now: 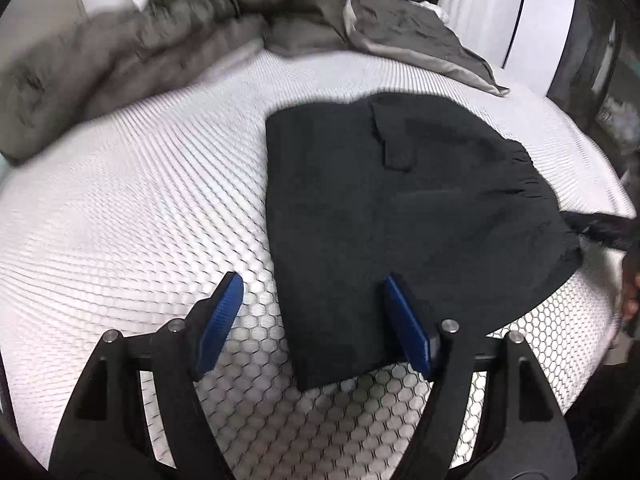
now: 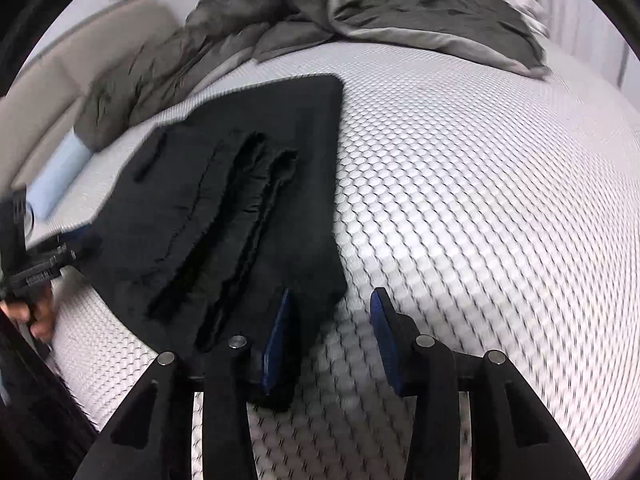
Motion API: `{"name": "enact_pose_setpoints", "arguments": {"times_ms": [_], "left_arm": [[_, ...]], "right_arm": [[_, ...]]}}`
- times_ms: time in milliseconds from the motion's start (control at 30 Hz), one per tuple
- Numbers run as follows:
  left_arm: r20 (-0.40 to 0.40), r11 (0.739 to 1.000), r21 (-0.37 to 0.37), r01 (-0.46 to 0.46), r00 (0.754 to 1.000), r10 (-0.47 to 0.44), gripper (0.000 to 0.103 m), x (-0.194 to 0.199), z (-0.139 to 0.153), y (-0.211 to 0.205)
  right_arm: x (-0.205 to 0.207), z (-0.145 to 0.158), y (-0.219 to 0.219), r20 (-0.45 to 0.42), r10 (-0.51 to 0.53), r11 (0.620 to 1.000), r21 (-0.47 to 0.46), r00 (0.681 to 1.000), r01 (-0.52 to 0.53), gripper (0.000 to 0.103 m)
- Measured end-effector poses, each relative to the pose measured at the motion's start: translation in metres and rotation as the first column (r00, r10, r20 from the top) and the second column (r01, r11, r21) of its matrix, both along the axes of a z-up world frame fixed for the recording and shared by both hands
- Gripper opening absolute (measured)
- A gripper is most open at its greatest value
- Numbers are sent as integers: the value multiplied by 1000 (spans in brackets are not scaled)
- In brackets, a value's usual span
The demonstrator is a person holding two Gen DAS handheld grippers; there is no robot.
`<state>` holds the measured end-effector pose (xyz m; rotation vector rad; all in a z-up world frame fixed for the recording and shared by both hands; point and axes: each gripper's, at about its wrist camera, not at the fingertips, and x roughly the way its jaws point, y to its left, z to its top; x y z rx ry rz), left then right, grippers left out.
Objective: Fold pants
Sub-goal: 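Open the right gripper and pull both grippers back from the pants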
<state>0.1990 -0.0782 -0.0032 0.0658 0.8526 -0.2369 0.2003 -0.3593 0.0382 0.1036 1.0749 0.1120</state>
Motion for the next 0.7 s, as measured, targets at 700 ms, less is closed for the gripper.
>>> {"name": "enact_pose_setpoints", "arguments": {"times_ms": [700], "left_arm": [[114, 995, 62, 75, 990, -82, 90, -29, -5, -37]], "right_arm": [[-36, 18, 36, 139, 73, 991, -119, 988, -57, 81]]}}
